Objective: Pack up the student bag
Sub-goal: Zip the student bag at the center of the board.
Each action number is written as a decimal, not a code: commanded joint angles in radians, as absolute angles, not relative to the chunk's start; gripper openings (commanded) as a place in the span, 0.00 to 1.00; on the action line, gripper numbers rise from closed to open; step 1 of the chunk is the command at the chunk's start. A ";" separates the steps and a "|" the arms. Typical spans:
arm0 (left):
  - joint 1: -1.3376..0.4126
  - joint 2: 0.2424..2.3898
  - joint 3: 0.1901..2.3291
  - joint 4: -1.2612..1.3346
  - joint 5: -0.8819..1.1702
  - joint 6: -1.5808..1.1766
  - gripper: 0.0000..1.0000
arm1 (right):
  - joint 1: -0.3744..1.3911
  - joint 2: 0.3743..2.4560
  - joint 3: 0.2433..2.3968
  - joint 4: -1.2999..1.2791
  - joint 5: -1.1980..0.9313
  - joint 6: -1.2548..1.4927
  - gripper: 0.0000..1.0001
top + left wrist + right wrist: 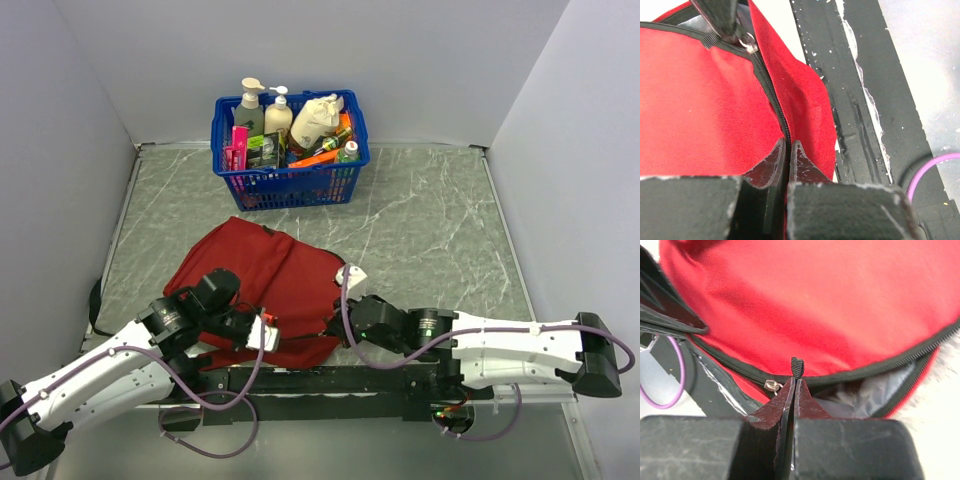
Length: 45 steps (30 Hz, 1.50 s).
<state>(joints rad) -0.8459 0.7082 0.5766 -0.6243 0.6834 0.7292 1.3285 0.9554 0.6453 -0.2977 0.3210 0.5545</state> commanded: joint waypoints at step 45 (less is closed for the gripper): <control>-1.101 1.146 0.630 0.078 0.268 -0.163 0.75 | 1.150 0.755 0.597 -0.216 0.305 0.491 0.00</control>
